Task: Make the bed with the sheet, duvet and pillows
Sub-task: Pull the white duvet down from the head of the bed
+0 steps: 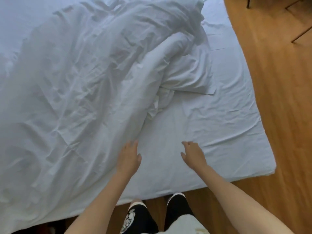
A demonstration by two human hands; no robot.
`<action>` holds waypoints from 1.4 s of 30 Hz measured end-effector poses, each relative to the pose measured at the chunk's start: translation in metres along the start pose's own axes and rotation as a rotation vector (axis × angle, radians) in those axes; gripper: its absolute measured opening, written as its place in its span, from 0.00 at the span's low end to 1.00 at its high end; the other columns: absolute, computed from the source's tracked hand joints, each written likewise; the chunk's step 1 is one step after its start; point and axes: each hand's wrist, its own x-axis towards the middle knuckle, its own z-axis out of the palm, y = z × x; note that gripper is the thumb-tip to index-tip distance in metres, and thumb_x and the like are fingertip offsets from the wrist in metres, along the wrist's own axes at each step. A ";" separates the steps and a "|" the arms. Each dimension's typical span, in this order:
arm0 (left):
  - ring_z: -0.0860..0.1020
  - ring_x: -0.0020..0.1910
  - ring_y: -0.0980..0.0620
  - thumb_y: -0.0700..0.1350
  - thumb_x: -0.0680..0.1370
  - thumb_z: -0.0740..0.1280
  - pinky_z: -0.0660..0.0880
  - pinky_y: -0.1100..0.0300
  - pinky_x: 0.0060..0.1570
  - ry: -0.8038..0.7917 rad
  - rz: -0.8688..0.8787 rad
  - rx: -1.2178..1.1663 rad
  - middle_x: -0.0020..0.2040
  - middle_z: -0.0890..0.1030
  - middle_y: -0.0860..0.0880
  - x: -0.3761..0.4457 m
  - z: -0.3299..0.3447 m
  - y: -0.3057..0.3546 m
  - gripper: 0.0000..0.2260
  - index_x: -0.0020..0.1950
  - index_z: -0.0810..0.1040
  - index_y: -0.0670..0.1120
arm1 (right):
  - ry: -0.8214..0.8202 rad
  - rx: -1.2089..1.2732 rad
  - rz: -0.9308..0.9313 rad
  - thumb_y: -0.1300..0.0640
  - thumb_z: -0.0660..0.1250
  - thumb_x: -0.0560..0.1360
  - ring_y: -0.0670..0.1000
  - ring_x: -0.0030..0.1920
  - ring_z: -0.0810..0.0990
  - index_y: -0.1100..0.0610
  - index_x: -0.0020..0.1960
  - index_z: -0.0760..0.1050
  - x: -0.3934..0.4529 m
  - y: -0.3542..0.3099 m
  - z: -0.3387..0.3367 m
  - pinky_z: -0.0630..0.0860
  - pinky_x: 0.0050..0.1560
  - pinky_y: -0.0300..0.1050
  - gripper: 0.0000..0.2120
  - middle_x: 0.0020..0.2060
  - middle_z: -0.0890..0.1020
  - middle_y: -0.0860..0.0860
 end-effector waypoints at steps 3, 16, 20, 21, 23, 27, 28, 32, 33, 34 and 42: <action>0.68 0.66 0.34 0.44 0.73 0.70 0.66 0.44 0.65 0.135 0.001 0.010 0.69 0.68 0.34 0.081 -0.007 0.011 0.31 0.73 0.64 0.40 | 0.112 -0.011 0.008 0.50 0.62 0.79 0.58 0.65 0.68 0.56 0.73 0.62 0.081 0.007 -0.021 0.68 0.62 0.49 0.25 0.67 0.69 0.58; 0.71 0.64 0.37 0.54 0.74 0.70 0.71 0.43 0.56 0.433 -0.080 -0.193 0.69 0.69 0.39 0.291 0.034 -0.018 0.36 0.77 0.57 0.44 | 0.418 -0.129 -0.219 0.37 0.73 0.65 0.63 0.73 0.58 0.56 0.78 0.49 0.379 -0.005 -0.099 0.56 0.73 0.54 0.54 0.74 0.57 0.63; 0.76 0.52 0.38 0.48 0.77 0.65 0.69 0.52 0.45 0.474 -0.080 -0.306 0.56 0.79 0.42 0.311 0.028 -0.045 0.20 0.68 0.70 0.47 | 0.485 -0.141 -0.331 0.40 0.71 0.69 0.63 0.60 0.71 0.58 0.74 0.61 0.399 0.004 -0.102 0.68 0.59 0.54 0.41 0.64 0.72 0.60; 0.76 0.52 0.38 0.48 0.77 0.64 0.68 0.53 0.44 0.466 -0.074 -0.313 0.55 0.79 0.41 0.313 0.023 -0.048 0.17 0.66 0.71 0.46 | 0.507 -0.154 -0.346 0.41 0.69 0.72 0.63 0.58 0.73 0.58 0.71 0.64 0.400 0.005 -0.103 0.69 0.55 0.56 0.35 0.61 0.75 0.60; 0.76 0.54 0.37 0.47 0.78 0.63 0.66 0.54 0.45 0.422 -0.088 -0.312 0.55 0.79 0.40 0.311 0.015 -0.050 0.15 0.64 0.72 0.45 | 0.524 -0.201 -0.359 0.42 0.64 0.76 0.65 0.51 0.76 0.61 0.65 0.69 0.394 0.004 -0.106 0.69 0.45 0.56 0.27 0.53 0.79 0.63; 0.75 0.52 0.34 0.48 0.80 0.62 0.67 0.51 0.44 0.387 -0.113 -0.270 0.54 0.79 0.36 0.285 0.003 -0.039 0.15 0.64 0.72 0.42 | 0.522 -0.182 -0.400 0.46 0.62 0.78 0.67 0.45 0.78 0.64 0.55 0.71 0.357 0.004 -0.116 0.65 0.39 0.53 0.19 0.46 0.80 0.66; 0.75 0.51 0.34 0.48 0.80 0.62 0.66 0.52 0.42 0.396 -0.113 -0.279 0.52 0.79 0.35 0.274 0.001 -0.033 0.15 0.63 0.72 0.41 | 0.507 -0.179 -0.408 0.46 0.62 0.78 0.67 0.45 0.78 0.63 0.54 0.72 0.342 0.007 -0.117 0.65 0.39 0.52 0.19 0.46 0.80 0.66; 0.76 0.49 0.34 0.50 0.79 0.64 0.65 0.53 0.40 0.395 -0.101 -0.309 0.50 0.80 0.35 0.205 -0.014 -0.003 0.16 0.59 0.73 0.40 | 0.356 -0.234 -0.428 0.41 0.61 0.77 0.67 0.46 0.80 0.60 0.57 0.74 0.256 0.049 -0.116 0.71 0.42 0.53 0.23 0.46 0.80 0.66; 0.76 0.48 0.33 0.51 0.79 0.65 0.66 0.51 0.40 0.383 -0.097 -0.294 0.49 0.80 0.35 0.184 -0.019 0.003 0.16 0.58 0.73 0.39 | 0.317 -0.262 -0.411 0.40 0.61 0.76 0.67 0.46 0.80 0.59 0.59 0.75 0.230 0.070 -0.119 0.72 0.43 0.54 0.24 0.46 0.81 0.66; 0.76 0.47 0.33 0.51 0.78 0.65 0.67 0.51 0.39 0.369 -0.091 -0.269 0.47 0.80 0.34 0.162 -0.024 0.007 0.17 0.57 0.73 0.39 | 0.282 -0.299 -0.392 0.39 0.61 0.76 0.66 0.46 0.80 0.58 0.60 0.75 0.204 0.093 -0.123 0.73 0.43 0.54 0.24 0.46 0.81 0.65; 0.78 0.46 0.38 0.63 0.75 0.58 0.63 0.53 0.36 0.165 0.004 -0.107 0.45 0.81 0.39 -0.001 -0.025 0.093 0.24 0.50 0.73 0.42 | 0.060 -0.580 -0.351 0.36 0.58 0.76 0.58 0.46 0.80 0.51 0.59 0.73 0.028 0.227 -0.179 0.68 0.41 0.47 0.22 0.44 0.81 0.56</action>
